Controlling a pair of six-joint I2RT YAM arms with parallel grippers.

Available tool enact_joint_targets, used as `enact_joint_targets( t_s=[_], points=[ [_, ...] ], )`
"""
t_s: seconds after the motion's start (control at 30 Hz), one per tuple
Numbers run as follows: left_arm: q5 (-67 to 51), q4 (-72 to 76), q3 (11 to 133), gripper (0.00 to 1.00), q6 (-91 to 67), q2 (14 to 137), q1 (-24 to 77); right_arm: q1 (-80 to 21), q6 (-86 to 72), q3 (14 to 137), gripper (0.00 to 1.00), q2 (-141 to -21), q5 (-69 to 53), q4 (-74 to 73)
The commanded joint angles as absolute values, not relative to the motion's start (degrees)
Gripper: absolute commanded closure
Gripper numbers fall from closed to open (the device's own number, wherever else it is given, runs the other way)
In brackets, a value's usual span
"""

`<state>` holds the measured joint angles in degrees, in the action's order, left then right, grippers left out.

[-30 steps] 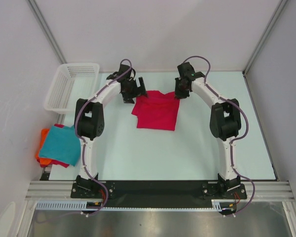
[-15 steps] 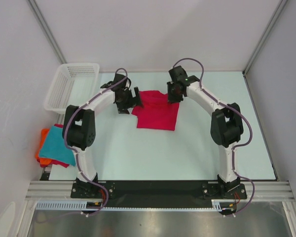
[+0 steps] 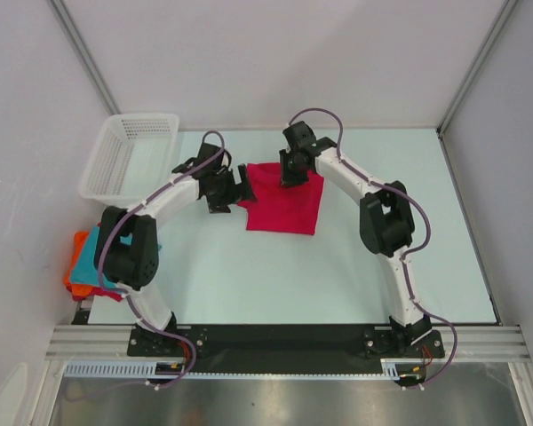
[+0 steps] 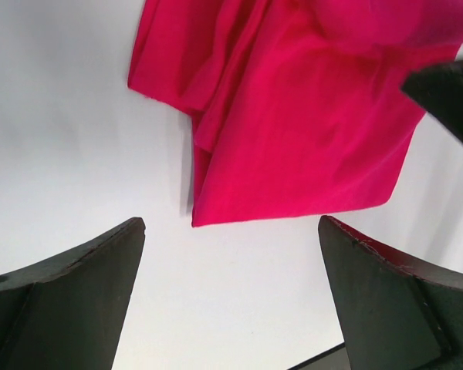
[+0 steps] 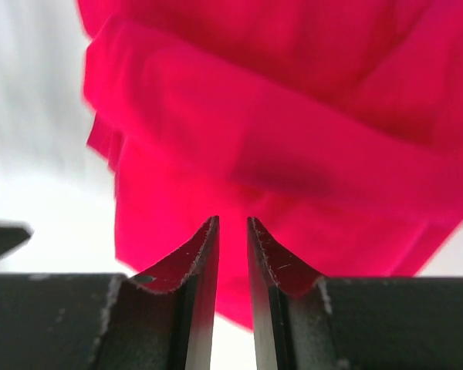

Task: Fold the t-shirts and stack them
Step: Smooth out wrinkles on the folded tshirt

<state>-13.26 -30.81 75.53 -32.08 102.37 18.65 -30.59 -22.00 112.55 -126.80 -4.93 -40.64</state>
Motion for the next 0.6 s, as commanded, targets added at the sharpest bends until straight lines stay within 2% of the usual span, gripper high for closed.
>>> enact_joint_targets(
  t_s=[0.0, 0.3, 0.57],
  points=[
    [-12.92, -29.18, 71.38, 0.01, -32.26, 95.28, 19.6, -28.83, -21.62, 121.89, 0.74, -132.61, -6.85, -41.75],
    [-11.34, -29.27, 62.33, 0.01, -33.22, 85.96, 21.71, -22.42, -21.36, 135.51, 0.74, -142.82, -7.74, -42.19],
    [-9.5, -29.8, 58.97, 0.01, -33.66, 82.8, 22.5, -20.65, -21.09, 137.03, 0.73, -144.94, -9.49, -41.66]
  ],
)
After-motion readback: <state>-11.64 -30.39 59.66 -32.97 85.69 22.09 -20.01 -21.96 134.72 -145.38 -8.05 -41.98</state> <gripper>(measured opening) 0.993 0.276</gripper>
